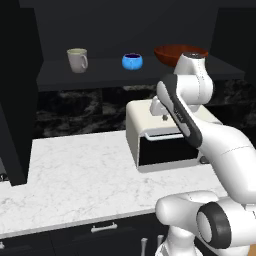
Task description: Gather all objects into one cabinet and sort the glasses and bowls to opposite sides.
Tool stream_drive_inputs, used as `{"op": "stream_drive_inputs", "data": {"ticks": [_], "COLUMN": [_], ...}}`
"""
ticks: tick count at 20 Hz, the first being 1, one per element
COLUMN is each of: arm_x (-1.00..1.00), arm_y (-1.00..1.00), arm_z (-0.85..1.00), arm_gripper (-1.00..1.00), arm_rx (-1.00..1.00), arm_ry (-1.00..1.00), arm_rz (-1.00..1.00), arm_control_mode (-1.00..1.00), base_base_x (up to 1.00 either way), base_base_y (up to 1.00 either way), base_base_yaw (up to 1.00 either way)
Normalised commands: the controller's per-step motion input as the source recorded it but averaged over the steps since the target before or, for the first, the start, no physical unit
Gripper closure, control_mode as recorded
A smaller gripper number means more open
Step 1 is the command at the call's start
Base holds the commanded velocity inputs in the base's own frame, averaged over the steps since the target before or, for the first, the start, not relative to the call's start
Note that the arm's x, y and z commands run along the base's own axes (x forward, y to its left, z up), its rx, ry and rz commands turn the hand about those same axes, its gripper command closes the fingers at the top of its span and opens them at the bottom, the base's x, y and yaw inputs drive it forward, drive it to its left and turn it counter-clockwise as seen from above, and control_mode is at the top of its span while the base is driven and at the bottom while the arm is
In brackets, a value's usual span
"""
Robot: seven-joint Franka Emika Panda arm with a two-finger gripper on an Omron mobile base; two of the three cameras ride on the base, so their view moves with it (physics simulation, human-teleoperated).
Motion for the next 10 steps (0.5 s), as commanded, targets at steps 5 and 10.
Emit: {"op": "stream_drive_inputs", "data": {"ticks": [5,10], "arm_x": [0.0,-0.08], "arm_y": [0.0,0.0], "arm_z": [0.06,0.29], "arm_gripper": [-1.0,-1.0], "arm_rx": [0.02,0.0], "arm_ry": [0.0,-0.09], "arm_rz": [0.0,0.0], "arm_control_mode": [-1.0,-1.0], "base_base_x": [0.0,0.0], "base_base_y": [0.0,0.0], "base_base_yaw": [0.0,0.0]}}
